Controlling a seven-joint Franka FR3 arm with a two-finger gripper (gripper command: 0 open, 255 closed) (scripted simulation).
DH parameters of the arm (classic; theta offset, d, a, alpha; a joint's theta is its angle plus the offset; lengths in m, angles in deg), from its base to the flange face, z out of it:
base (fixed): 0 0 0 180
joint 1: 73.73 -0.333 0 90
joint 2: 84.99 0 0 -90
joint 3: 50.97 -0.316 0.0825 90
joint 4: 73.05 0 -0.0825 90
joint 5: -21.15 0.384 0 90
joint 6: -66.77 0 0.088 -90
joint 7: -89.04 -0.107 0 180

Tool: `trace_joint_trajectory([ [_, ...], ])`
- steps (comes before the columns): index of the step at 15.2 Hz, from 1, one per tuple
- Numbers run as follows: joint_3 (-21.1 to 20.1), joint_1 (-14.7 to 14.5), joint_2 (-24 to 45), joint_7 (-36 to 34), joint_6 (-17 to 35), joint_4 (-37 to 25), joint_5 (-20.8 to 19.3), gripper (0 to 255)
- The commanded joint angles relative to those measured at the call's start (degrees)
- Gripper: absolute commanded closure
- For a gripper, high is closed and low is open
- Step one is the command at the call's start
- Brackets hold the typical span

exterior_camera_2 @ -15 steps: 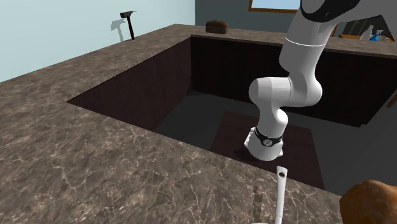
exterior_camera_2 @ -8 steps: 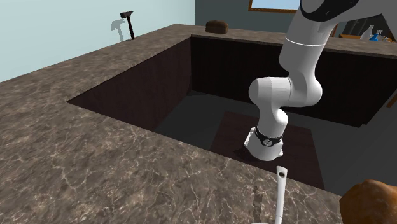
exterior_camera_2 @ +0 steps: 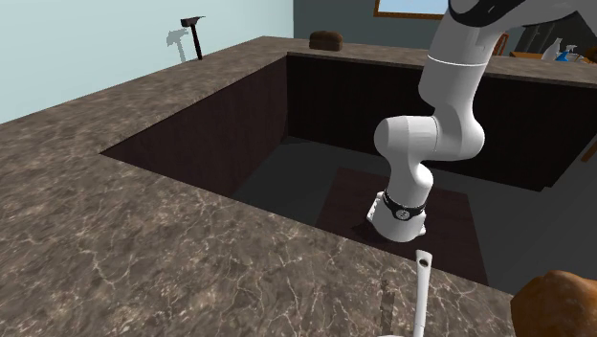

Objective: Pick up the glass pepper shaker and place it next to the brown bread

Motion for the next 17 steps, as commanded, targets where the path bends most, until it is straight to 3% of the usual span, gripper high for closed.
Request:
trace_joint_trajectory([
  [1, 0.05, 0.06, -0.69, 0.07, -1.54, -0.85, 0.14, 255],
  [17, 0.34, 0.3, -3.98, -0.22, -13.58, -9.69, 0.56, 255],
])
